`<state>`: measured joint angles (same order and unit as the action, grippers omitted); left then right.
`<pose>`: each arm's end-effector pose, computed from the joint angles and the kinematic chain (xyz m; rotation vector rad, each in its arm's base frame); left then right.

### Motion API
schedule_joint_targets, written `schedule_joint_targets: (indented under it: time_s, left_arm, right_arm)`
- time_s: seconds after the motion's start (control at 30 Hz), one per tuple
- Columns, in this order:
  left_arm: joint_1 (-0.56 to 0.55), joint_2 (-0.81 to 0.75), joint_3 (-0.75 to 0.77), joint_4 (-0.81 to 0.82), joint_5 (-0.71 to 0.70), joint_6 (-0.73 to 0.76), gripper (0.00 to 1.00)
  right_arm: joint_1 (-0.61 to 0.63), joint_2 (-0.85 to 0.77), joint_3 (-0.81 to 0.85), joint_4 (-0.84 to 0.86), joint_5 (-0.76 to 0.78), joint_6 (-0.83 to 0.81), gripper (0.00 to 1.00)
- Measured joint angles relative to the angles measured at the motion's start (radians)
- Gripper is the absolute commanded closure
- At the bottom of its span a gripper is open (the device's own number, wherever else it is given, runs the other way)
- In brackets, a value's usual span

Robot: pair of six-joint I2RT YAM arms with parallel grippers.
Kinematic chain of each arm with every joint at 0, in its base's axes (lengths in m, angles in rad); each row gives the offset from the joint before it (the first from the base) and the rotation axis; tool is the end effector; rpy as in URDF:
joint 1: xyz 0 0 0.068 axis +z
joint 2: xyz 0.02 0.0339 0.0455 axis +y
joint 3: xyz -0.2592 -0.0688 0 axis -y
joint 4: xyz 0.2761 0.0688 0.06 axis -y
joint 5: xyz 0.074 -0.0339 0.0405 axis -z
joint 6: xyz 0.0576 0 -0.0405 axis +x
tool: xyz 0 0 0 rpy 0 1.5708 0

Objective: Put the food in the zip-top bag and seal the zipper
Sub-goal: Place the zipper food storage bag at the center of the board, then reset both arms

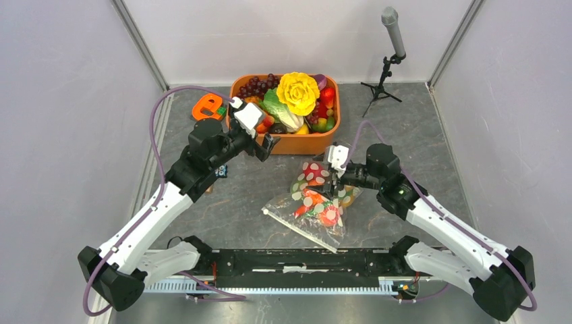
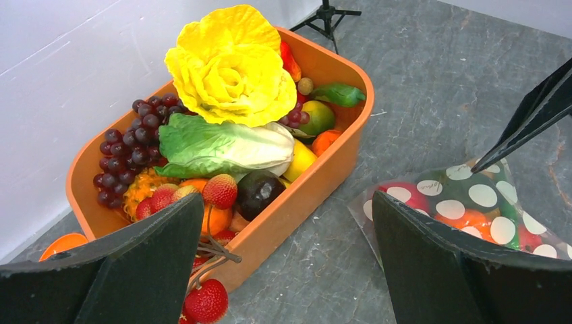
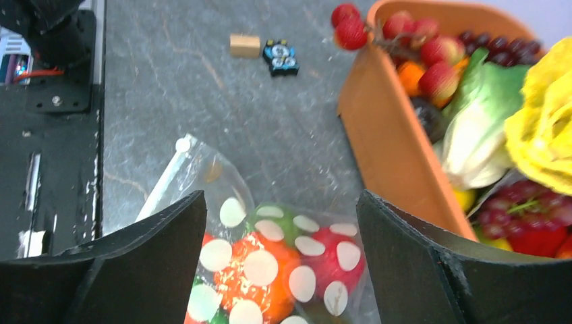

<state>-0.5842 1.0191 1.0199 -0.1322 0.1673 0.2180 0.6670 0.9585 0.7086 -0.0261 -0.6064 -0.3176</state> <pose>0.2365 -0.1679 0.3773 0.7848 1.5280 -0.4146 0.1919 0.1929 0.2824 -1.2402 1.4011 0.8003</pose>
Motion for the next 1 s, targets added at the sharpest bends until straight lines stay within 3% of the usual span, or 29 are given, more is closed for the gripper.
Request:
schedule_joint_targets:
  time_s: [0.2, 0.37, 0.6, 0.87, 1.0]
  left_arm:
    - [0.001, 0.002, 0.001, 0.0, -0.005, -0.015, 0.0]
    - [0.019, 0.014, 0.01, -0.005, -0.021, -0.051, 0.0]
    - [0.131, 0.04, 0.033, -0.015, -0.081, -0.186, 0.0]
    - [0.335, 0.071, 0.034, -0.055, -0.169, -0.41, 0.0]
    - [0.468, 0.05, 0.019, -0.079, -0.185, -0.513, 0.0]
  right_arm:
    - [0.001, -0.021, 0.0, 0.065, 0.101, 0.013, 0.13]
    - [0.0, -0.026, -0.016, 0.094, 0.388, 0.063, 0.03]
    - [-0.022, -0.043, -0.068, 0.122, 0.772, 0.125, 0.02]
    - [-0.404, 0.022, -0.086, 0.124, 0.816, 0.342, 0.02]
    - [-0.482, 0.034, -0.116, 0.124, 0.785, 0.439, 0.02]
